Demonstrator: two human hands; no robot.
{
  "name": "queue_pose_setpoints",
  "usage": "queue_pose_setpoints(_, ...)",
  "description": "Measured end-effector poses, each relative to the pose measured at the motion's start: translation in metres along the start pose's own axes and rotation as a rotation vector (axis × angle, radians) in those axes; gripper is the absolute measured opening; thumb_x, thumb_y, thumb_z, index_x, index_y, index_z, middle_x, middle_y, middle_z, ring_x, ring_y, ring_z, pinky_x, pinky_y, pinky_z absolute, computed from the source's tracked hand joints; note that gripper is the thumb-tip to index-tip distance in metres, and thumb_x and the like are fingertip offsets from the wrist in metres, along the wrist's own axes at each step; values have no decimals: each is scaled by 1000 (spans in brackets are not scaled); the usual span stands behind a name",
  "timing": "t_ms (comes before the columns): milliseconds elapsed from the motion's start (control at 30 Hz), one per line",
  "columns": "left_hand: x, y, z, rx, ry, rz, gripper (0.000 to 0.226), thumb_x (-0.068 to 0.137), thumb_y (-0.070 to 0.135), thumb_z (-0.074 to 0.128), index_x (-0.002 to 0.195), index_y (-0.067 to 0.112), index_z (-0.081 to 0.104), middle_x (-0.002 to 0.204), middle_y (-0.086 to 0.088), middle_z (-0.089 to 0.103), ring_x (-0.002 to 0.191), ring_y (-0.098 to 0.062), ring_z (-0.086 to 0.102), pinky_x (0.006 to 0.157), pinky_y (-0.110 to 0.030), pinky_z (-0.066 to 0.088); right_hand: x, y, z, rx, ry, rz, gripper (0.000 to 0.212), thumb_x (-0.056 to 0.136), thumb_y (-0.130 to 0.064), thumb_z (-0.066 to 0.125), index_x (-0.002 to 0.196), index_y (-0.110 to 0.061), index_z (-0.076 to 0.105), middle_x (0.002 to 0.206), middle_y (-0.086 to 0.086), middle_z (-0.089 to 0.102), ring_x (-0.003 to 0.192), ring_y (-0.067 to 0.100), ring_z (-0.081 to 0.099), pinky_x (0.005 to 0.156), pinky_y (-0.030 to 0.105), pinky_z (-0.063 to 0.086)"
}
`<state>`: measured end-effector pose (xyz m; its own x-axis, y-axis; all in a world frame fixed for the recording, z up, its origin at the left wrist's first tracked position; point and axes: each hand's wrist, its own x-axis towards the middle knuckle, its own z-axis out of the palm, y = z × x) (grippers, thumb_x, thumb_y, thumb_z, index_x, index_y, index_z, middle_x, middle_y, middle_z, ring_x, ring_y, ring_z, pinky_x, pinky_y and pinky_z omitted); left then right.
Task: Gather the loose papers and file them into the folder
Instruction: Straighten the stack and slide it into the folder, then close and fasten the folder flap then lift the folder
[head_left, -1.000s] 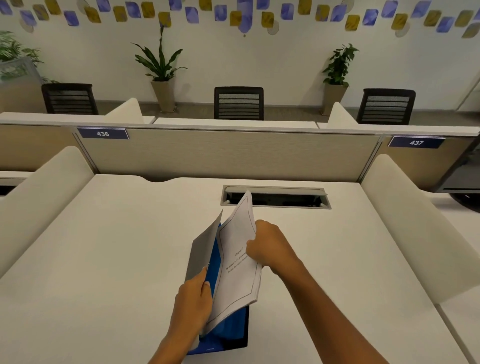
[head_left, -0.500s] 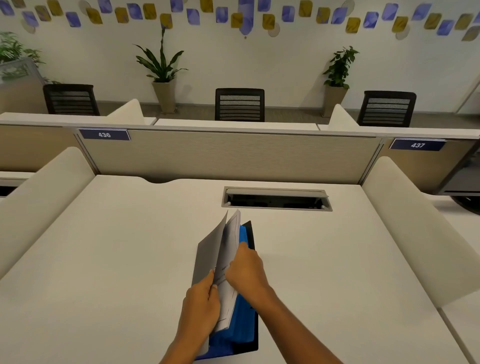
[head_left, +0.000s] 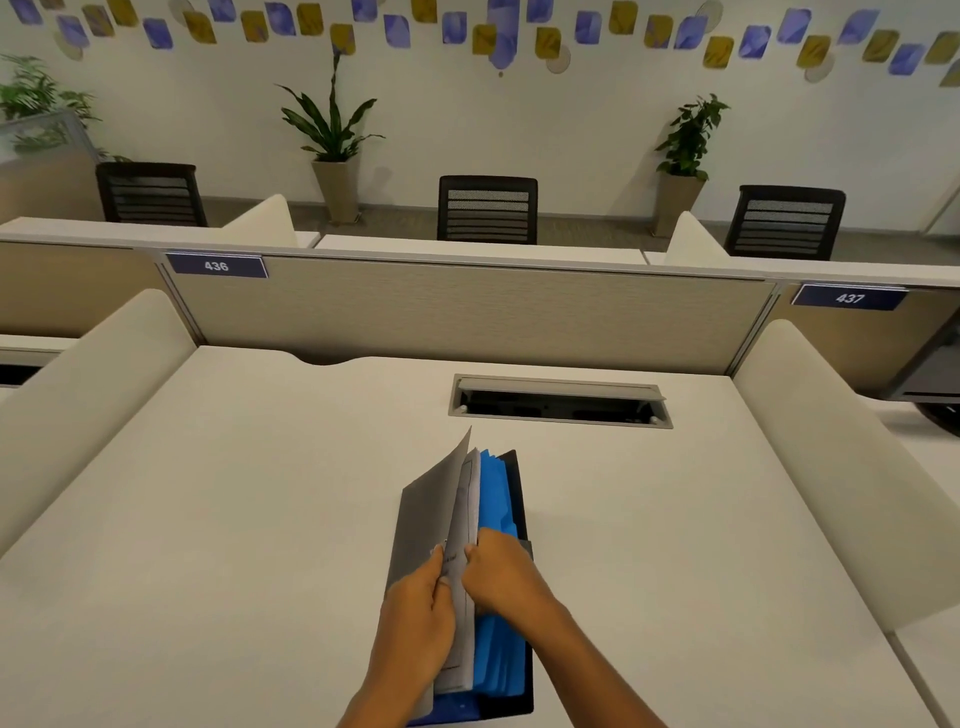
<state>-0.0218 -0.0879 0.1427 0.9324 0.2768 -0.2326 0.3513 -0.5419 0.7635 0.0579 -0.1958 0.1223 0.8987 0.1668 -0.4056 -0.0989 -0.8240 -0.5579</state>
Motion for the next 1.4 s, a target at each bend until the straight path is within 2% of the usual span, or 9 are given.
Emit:
queue_pose_setpoints(100,4,-3,6,62,-27,1,48,108,18,46,156,16,41,128,-8,73,108,-19,71,74,1,44,0,12,-1,-76,110,2,40,100,-23,59,63,-22,44,64,-5,48,55,6,47,50,19,38)
queue_pose_setpoints(200,4,2,14,114,-76,33,49,107,17,44,156,14,42,119,-14,74,104,-29,71,88,-30,56,-1,29,-7,-196,237,-12,41,102,-42,57,67,-23,49,68,-6,51,55,8,47,48,22,35)
queue_pose_setpoints(267,2,4,23,199,-95,78,50,104,16,43,154,18,40,117,-17,73,103,-33,71,86,-38,56,0,44,-10,-261,292,5,36,103,-47,55,79,-22,60,76,-5,60,64,12,60,56,25,47)
queue_pose_setpoints(433,15,7,71,487,-294,14,74,106,24,54,164,15,10,163,-15,42,137,-28,58,113,-38,48,4,93,-5,-306,284,27,28,101,-36,65,126,-22,69,117,-2,77,99,16,76,85,26,60)
queue_pose_setpoints(700,22,-19,141,730,-375,-6,90,100,22,66,163,4,5,169,-29,19,149,-44,40,118,-45,43,2,138,10,-112,304,78,22,103,-28,61,120,-21,72,117,-2,77,101,14,73,86,20,55)
queue_pose_setpoints(933,26,-36,158,814,-445,27,68,105,23,54,160,0,22,168,-28,21,155,-49,20,126,-52,27,10,143,20,106,239,-75,29,98,-36,69,123,-22,73,111,-4,72,96,9,68,83,12,51)
queue_pose_setpoints(1067,25,-40,144,778,-468,81,71,105,42,50,161,7,24,170,-26,15,154,-43,28,122,-48,36,15,137,26,154,187,-133,26,94,-34,74,116,-19,75,110,-1,65,95,10,66,82,12,53)
queue_pose_setpoints(1233,21,-49,113,677,-433,106,48,106,37,47,149,13,47,168,-11,32,128,-28,62,104,-38,52,27,136,33,98,131,-163,23,100,-21,68,119,-13,78,107,-2,56,97,10,61,84,5,45)
queue_pose_setpoints(1400,23,-67,88,638,-370,135,47,108,30,47,153,16,43,171,-2,26,133,-20,59,106,-33,51,37,131,36,59,124,-98,24,99,-16,69,119,-11,80,113,9,66,104,18,65,85,8,45)
